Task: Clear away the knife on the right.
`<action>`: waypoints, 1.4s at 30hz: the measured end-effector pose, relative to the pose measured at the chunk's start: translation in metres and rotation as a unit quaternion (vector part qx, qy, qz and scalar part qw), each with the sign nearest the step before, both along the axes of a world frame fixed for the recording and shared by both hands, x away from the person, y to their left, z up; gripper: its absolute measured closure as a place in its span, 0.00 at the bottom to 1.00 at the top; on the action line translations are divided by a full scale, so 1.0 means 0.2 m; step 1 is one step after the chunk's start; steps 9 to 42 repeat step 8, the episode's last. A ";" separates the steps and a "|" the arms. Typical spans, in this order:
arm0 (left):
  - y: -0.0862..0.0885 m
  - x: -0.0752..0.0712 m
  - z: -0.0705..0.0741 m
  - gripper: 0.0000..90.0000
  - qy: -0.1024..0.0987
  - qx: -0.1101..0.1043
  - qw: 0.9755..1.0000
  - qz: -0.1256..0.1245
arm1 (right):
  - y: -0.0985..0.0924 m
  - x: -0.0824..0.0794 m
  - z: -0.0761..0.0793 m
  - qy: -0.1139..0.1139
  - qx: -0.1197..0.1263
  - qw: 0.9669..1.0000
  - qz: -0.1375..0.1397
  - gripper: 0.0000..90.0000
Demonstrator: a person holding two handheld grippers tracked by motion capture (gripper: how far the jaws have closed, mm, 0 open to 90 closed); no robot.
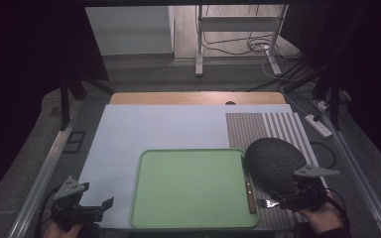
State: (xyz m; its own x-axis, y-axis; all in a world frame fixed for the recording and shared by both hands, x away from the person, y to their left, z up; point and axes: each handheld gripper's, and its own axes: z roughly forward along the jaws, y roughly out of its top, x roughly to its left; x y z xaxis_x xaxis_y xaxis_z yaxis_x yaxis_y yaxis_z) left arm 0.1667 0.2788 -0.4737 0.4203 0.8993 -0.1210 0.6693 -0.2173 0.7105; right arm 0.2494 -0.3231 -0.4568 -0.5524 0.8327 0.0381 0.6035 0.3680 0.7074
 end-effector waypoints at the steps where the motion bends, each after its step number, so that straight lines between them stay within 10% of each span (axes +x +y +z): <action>1: 0.00 0.00 0.00 0.02 0.000 0.001 1.000 0.000 | -0.01 -0.01 0.00 -0.005 0.003 1.000 -0.005 0.00; 42: 0.00 0.00 0.00 0.02 0.000 0.001 1.000 0.000 | -0.01 -0.03 0.00 -0.005 -0.005 1.000 -0.004 0.00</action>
